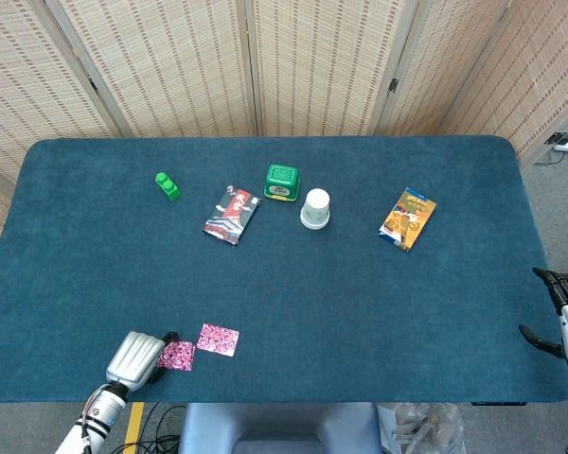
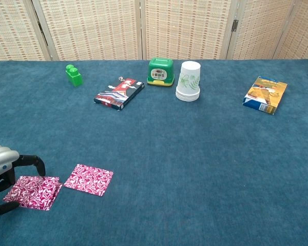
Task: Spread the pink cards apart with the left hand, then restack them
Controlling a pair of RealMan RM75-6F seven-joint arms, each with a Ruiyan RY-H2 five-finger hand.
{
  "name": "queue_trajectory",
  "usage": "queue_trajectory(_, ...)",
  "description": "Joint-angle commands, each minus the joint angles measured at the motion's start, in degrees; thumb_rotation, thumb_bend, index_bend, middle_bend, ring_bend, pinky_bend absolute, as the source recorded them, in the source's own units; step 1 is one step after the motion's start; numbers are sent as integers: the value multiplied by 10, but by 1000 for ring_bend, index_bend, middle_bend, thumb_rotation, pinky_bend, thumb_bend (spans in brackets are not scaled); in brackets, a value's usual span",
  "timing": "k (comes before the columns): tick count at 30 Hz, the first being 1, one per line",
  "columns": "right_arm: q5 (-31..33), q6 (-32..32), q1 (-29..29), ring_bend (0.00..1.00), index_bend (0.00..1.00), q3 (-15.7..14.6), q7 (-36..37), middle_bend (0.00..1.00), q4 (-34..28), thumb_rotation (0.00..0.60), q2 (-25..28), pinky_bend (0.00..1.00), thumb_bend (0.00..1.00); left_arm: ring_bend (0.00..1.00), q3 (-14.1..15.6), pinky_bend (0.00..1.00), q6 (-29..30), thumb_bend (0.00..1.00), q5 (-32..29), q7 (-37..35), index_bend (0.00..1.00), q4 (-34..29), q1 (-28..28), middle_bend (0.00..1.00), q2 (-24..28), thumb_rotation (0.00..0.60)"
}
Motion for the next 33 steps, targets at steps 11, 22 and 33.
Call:
queue_trajectory(11, -1, 0, 1, 215, 123, 0, 2, 226, 2, 600, -1, 185, 221, 910, 1, 1000, -8, 331, -11, 12, 312, -11, 0, 973, 7, 600)
queue_trajectory(22, -2, 2, 0, 215, 123, 0, 2, 226, 1, 600, 0, 185, 220, 910, -18, 1000, 0, 331, 15, -18, 298, -24, -9, 973, 12, 600)
queue_trajectory(33, -1, 3, -3, 215, 123, -1, 4, 226, 3, 600, 0, 185, 221, 910, -51, 1000, -63, 331, -29, 35, 293, -23, -63, 973, -33, 600)
